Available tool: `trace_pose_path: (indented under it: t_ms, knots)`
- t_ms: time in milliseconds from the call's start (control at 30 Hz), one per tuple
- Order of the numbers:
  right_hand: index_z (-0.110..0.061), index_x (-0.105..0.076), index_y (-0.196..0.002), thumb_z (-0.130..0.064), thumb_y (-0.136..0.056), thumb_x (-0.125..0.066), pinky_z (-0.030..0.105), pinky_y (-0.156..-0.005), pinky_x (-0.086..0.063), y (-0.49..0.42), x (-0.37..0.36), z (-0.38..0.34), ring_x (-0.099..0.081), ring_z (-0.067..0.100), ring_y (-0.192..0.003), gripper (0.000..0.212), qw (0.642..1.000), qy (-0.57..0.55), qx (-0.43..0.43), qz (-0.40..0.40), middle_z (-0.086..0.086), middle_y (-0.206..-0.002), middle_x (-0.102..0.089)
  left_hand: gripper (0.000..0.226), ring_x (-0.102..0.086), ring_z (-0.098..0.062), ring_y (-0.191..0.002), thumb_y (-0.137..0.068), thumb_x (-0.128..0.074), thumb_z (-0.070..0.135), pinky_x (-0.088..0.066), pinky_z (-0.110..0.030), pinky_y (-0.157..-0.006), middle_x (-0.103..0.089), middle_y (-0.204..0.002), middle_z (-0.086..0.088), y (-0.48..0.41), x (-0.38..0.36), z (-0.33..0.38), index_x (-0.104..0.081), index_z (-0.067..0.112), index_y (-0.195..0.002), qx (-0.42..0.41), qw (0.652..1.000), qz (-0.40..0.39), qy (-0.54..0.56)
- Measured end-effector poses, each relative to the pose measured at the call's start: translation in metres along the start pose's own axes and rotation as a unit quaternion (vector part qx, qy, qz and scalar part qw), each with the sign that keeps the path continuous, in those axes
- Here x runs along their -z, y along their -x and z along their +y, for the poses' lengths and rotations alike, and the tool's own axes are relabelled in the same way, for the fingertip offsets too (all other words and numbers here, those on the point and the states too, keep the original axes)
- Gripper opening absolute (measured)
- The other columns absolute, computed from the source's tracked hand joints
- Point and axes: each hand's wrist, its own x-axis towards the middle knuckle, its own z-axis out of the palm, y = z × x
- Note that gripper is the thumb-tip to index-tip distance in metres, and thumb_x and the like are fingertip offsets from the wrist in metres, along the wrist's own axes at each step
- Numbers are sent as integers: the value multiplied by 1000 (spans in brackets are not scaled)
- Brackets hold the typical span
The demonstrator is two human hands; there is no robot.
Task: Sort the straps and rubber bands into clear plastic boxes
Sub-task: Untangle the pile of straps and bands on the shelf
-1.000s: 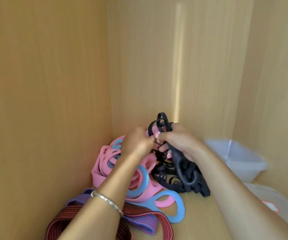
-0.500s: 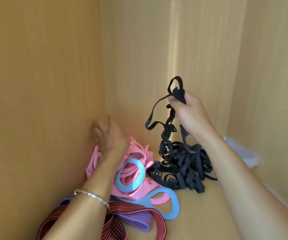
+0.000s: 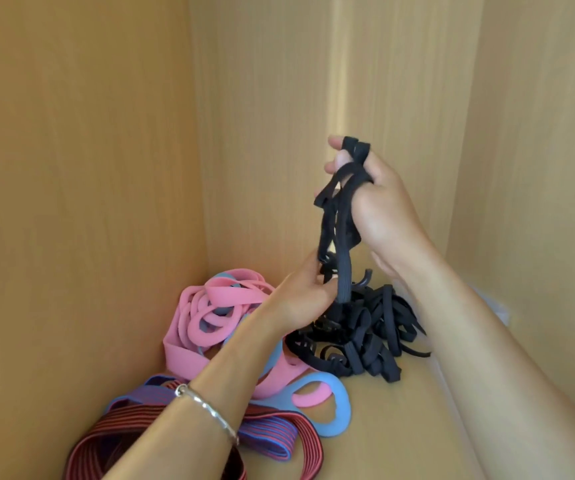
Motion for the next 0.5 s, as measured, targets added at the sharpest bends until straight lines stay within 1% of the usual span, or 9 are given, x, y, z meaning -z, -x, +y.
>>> trace_pose_path:
  t_ms: [100,167,200,267,333,367,400,467,500]
  knots:
    - [-32,-54,-119,-24,-104,-41,32,-67,-51,-3,0,-6,-66,19,-78,21,995,-83,15,61,-7,-89,-58,27,-56,-9,-76,-97,-44,43,-44,-31,-76,-60,-85,6,2,-1,-1,-53,27,-117,25,998,-9,-52]
    - [-31,-54,-119,-22,-104,-40,31,-64,-47,-5,4,-7,-64,19,-75,22,989,-105,17,98,-7,-86,-57,27,-54,-14,-71,-99,-39,43,-48,-36,-76,-56,-75,5,5,-4,0,-56,22,-97,45,997,-15,-61]
    - [-32,-54,-118,-22,-104,-40,30,-65,-47,-7,6,-6,-61,18,-75,22,989,-98,17,111,-8,-85,-56,30,-59,-18,-73,-100,-36,42,-52,-37,-76,-59,-76,3,5,-6,0,-55,20,-94,63,996,-15,-56]
    - [-32,-55,-119,-20,-103,-40,27,-69,-49,-11,10,3,-59,15,-79,25,990,-46,17,133,-8,-91,-58,37,-69,-24,-73,-102,-31,39,-58,-34,-66,-68,-80,-4,7,-10,3,-57,14,-97,89,996,-4,-3]
    - [-22,-54,-126,-18,-102,-41,21,-73,-50,-16,13,23,-59,14,-84,28,987,91,2,131,2,-111,-60,38,-71,-26,-66,-103,-28,31,-57,-30,-54,-73,-80,-10,4,-9,4,-60,12,-99,98,991,39,86]
    - [-16,-53,-127,-19,-101,-43,21,-70,-49,-16,16,35,-58,16,-84,28,975,198,-38,92,7,-119,-57,37,-71,-24,-65,-103,-28,28,-55,-28,-53,-73,-82,-10,3,-8,5,-62,12,-100,107,984,51,132]
    - [-11,-53,-126,-22,-99,-46,25,-71,-50,-15,18,49,-59,19,-86,30,947,301,-108,19,11,-121,-56,35,-71,-22,-68,-104,-30,27,-55,-27,-54,-73,-88,-11,0,-8,2,-62,12,-103,121,976,49,173]
    - [-9,-61,-116,-26,-93,-54,34,-80,-54,-7,22,71,-63,24,-90,29,859,416,-258,-150,10,-111,-63,32,-69,-23,-91,-102,-36,26,-58,-28,-66,-68,-111,-12,-5,-8,-5,-55,9,-122,157,950,28,267]
    - [-8,-63,-108,-26,-92,-55,34,-81,-54,-3,24,76,-64,25,-90,25,825,436,-300,-198,9,-104,-65,40,-64,-25,-106,-99,-40,24,-58,-32,-78,-61,-126,-14,-6,-8,-7,-45,7,-135,172,934,14,314]
